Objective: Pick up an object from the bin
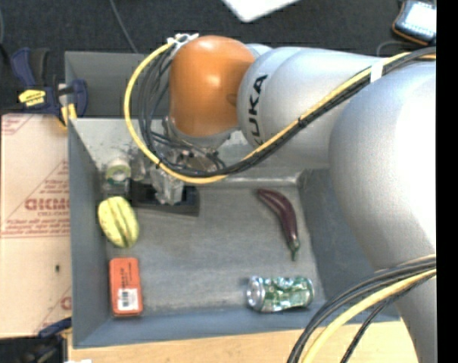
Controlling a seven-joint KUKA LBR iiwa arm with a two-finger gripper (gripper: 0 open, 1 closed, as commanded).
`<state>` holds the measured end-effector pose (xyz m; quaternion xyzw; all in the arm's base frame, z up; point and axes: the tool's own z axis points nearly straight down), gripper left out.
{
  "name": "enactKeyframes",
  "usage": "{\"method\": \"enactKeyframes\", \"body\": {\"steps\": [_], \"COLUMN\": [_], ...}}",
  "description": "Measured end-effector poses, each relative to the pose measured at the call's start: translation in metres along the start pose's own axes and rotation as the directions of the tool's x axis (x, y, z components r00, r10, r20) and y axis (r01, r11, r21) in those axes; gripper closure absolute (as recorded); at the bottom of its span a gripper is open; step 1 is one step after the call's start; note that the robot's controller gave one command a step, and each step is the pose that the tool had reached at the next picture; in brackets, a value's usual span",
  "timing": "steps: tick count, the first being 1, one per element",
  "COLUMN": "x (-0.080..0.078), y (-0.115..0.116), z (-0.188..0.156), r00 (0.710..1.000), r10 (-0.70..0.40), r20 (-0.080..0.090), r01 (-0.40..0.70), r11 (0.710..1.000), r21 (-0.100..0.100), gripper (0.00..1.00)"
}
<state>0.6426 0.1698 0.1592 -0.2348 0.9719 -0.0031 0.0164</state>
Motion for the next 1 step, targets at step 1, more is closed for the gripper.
{"method": "enactKeyframes", "body": {"steps": [1], "x": [-0.0044], "y": [-0.0269], "z": [0.0625], "r00": [0.972], "r10": [0.231], "r20": [0.029], "r01": [-0.231], "r11": [0.973], "r21": [-0.003], "gripper": [1.0]}}
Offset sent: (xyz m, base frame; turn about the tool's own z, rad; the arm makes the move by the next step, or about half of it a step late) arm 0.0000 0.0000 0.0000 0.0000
